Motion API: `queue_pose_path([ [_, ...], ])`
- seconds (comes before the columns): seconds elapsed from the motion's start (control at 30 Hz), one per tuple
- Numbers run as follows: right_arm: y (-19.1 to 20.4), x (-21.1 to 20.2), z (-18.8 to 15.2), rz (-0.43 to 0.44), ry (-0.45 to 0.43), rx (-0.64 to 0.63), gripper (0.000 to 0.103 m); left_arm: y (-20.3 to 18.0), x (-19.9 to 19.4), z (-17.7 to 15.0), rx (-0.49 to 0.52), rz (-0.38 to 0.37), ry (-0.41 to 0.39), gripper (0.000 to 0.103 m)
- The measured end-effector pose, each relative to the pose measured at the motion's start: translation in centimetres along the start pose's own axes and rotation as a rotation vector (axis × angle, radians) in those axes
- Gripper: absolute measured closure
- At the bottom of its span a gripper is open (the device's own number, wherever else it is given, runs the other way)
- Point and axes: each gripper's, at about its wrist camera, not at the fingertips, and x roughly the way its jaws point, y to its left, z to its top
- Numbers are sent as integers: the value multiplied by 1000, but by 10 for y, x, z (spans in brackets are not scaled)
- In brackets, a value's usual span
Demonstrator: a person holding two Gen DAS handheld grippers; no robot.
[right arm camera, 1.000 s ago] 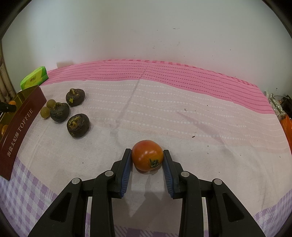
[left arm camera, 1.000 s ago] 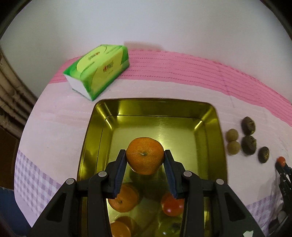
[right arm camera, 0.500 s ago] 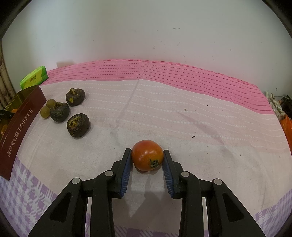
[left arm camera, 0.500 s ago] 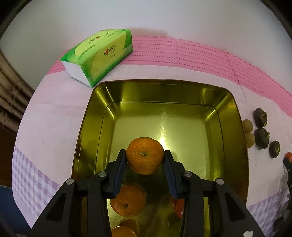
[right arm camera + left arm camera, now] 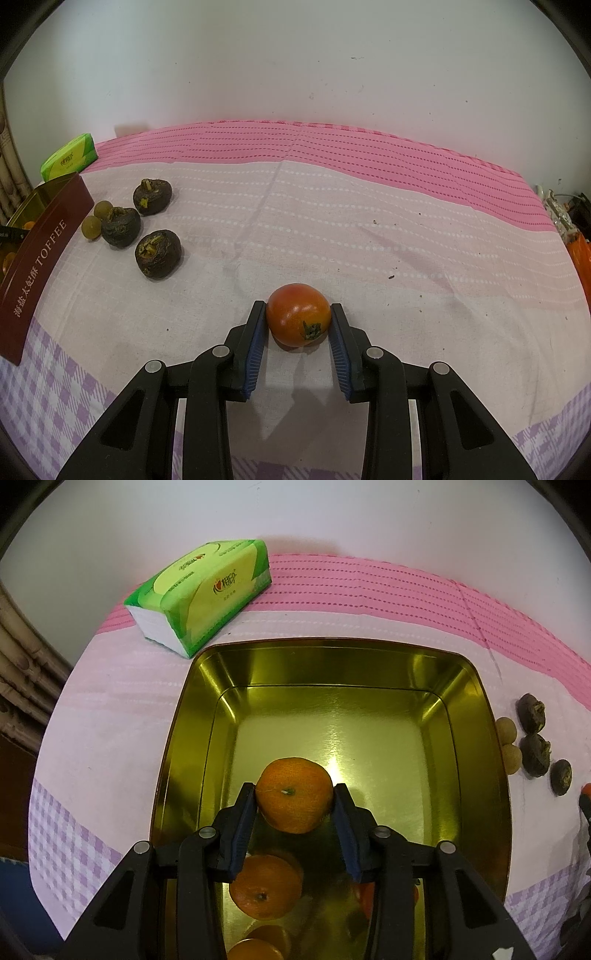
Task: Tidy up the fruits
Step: 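Carry the mandarin into the tin with the left tool and open it, then carry the orange-red tomato into the tin with the right tool and release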
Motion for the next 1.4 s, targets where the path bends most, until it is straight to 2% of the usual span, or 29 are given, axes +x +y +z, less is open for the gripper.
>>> queue_pose_path([
  [0.17, 0, 0, 0, -1, 0, -1, 68, -1, -6, -1, 12, 4, -18, 62],
  [0.3, 0, 0, 0, -1, 0, -1, 68, 0, -16, 0, 15, 7, -46, 53],
  [0.7, 0, 0, 0, 1, 0, 1, 68, 5, -52, -15, 26, 13, -111, 41],
  [0.83, 0, 0, 0, 4, 0, 4, 68, 16, -64, -27, 9, 21, -125, 37],
  [1.0, 0, 0, 0, 4, 0, 9, 68, 30, -77, -39, -7, 42, -139, 26],
  [1.4, 1, 4, 6, -10, 37, 32, 69, 61, -89, -63, -69, 76, -151, 20],
])
